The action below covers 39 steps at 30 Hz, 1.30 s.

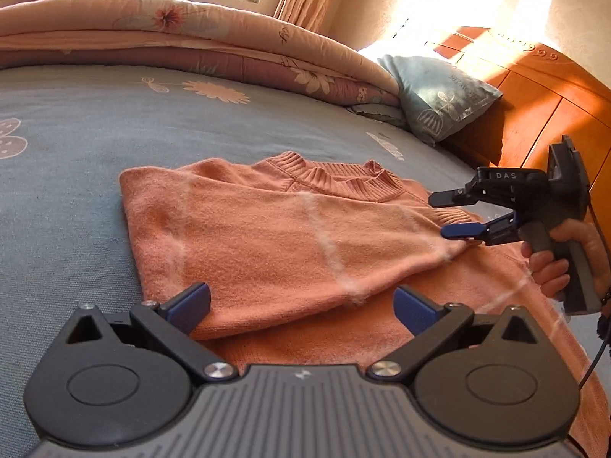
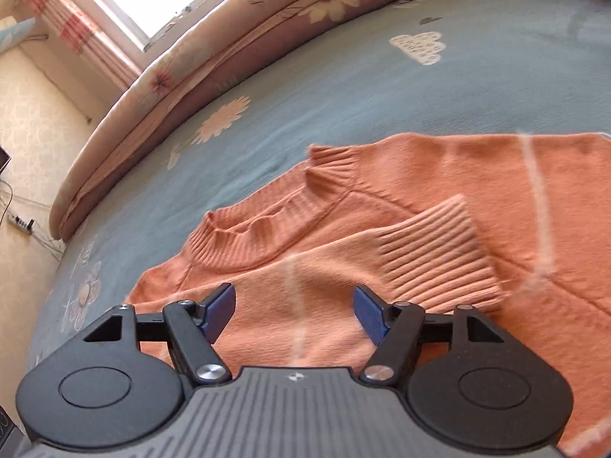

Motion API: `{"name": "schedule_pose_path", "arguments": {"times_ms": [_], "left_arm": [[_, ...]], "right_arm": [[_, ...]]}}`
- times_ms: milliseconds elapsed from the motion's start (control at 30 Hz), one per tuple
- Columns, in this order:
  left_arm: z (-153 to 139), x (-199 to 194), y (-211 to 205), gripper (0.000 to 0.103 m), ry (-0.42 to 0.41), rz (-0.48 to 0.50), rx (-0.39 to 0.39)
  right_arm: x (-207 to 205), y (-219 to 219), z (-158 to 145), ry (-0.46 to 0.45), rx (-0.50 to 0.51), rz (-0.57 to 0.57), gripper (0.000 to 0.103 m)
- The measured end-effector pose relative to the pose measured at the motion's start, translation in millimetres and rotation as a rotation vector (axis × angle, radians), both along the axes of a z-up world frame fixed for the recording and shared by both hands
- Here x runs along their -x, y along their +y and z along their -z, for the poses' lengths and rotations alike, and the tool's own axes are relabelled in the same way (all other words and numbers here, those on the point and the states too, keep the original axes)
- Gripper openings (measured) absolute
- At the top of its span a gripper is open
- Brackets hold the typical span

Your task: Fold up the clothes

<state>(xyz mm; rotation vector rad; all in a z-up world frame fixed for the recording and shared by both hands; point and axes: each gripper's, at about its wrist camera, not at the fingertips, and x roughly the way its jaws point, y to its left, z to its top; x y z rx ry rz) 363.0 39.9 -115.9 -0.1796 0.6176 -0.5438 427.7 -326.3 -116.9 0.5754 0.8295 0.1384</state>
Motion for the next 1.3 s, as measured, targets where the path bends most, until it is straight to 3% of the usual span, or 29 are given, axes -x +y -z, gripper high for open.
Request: {"name": "schedule_pose_path", "arguments": {"times_ms": [167, 400, 567, 733, 833, 1000, 1167, 1267, 1300], "left_arm": [[7, -5, -4, 0.102, 0.043, -0.005, -0.032], [6, -7, 4, 0.102, 0.069, -0.016, 0.027], [7, -7, 2, 0.102, 0.064, -0.014, 0.011], [7, -4, -5, 0.102, 0.046, -0.008, -0.042], [6, -3, -6, 0.102, 0.043, -0.004, -0.059], [6, -3, -7, 0.102, 0.037, 0.001, -0.07], [6, -3, -7, 0.102, 0.041, 0.003, -0.064], [5, -3, -6, 0.102, 0.044, 0.006, -0.062], [5, -3, -6, 0.102, 0.046, 0.008, -0.062]], "right_arm": [[3, 1, -15, -0.032, 0.107, 0.034, 0.076], [-14, 2, 0, 0.02, 0.119, -0.037, 0.074], [3, -20, -12, -0.013, 0.161, 0.116, 0.075], [14, -21, -1, -0.003, 0.122, 0.038, 0.077], [18, -27, -5, -0.006, 0.154, 0.142, 0.077], [2, -19, -12, -0.055, 0.091, 0.094, 0.078], [-26, -9, 3, -0.028, 0.135, 0.079, 0.077], [-26, 2, -9, -0.032, 0.169, 0.108, 0.078], [-24, 10, -15, -0.057, 0.156, 0.071, 0.078]]}}
